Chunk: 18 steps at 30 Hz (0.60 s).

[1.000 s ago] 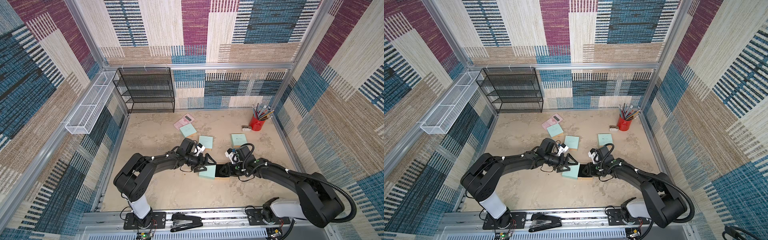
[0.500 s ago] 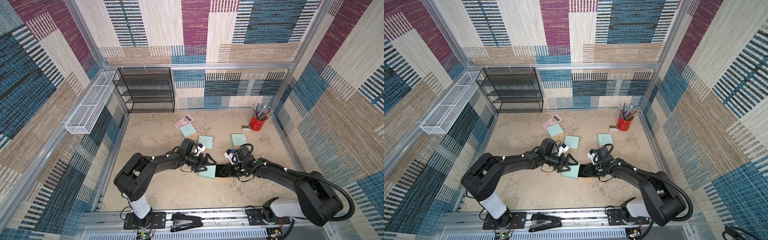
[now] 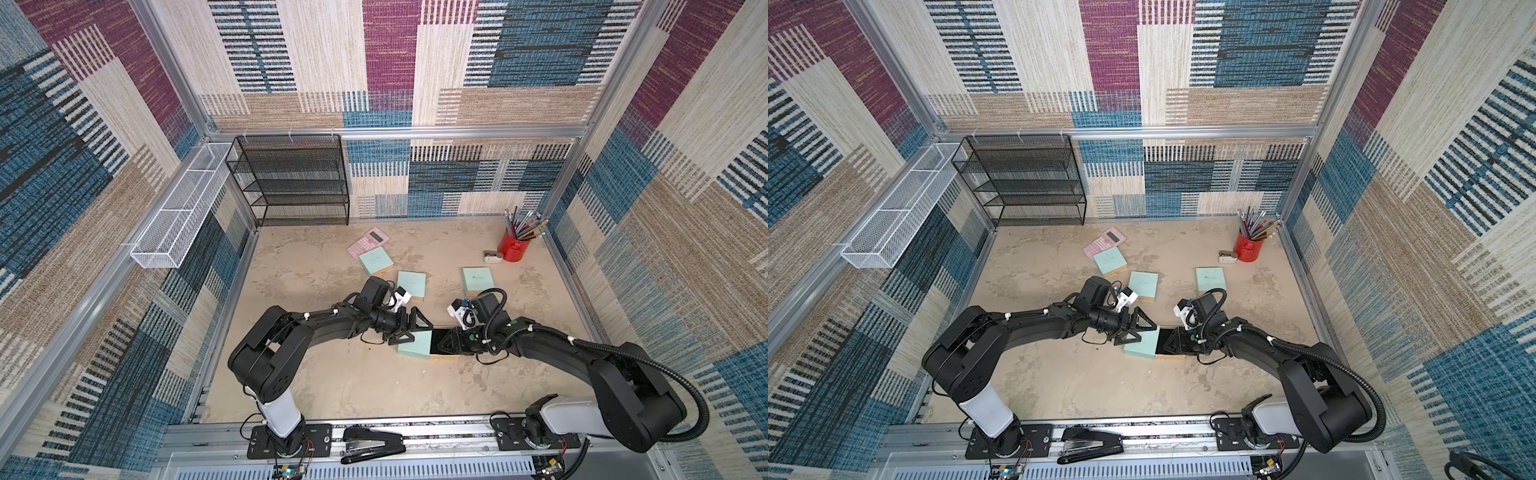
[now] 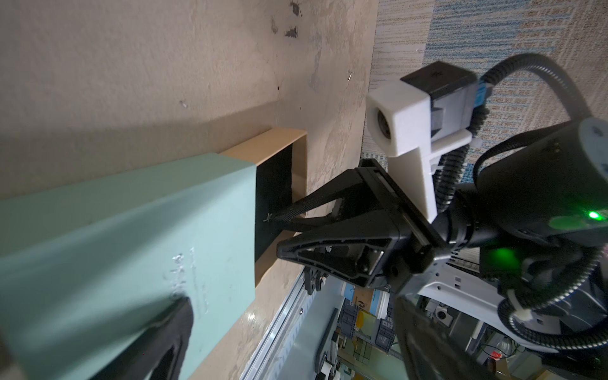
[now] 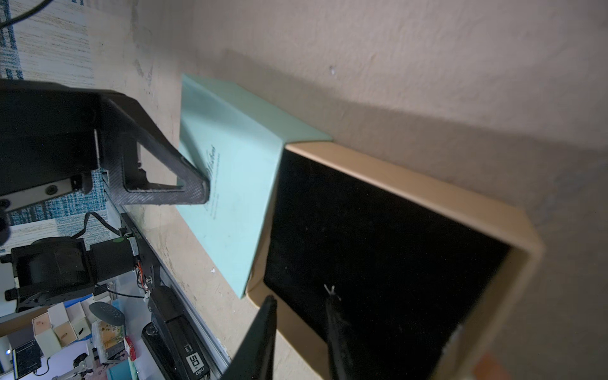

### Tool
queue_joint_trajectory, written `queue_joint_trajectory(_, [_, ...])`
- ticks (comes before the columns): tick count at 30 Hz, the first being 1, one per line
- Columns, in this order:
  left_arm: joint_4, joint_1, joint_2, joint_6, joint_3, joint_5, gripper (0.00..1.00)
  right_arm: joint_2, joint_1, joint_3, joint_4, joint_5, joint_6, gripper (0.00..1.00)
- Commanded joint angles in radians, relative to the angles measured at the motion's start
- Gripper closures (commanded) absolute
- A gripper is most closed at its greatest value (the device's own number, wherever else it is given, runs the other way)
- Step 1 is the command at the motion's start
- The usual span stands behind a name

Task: Take out the earrings from the drawer-style jewelry box
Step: Pick up the earring from the drawer.

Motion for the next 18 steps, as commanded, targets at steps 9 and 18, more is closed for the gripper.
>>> queue_joint_trajectory(9, [-0.022, -0.002, 0.006, 0.018, -0.002, -0.010, 0.05, -0.050, 0.002, 0.032, -0.029, 0.080, 0.002, 0.73])
queue_joint_trajectory(18, [-0.024, -0.002, 0.004, 0.017, -0.001, -0.011, 0.05, -0.006, 0.002, 0.018, -0.018, 0.075, 0.003, 0.68])
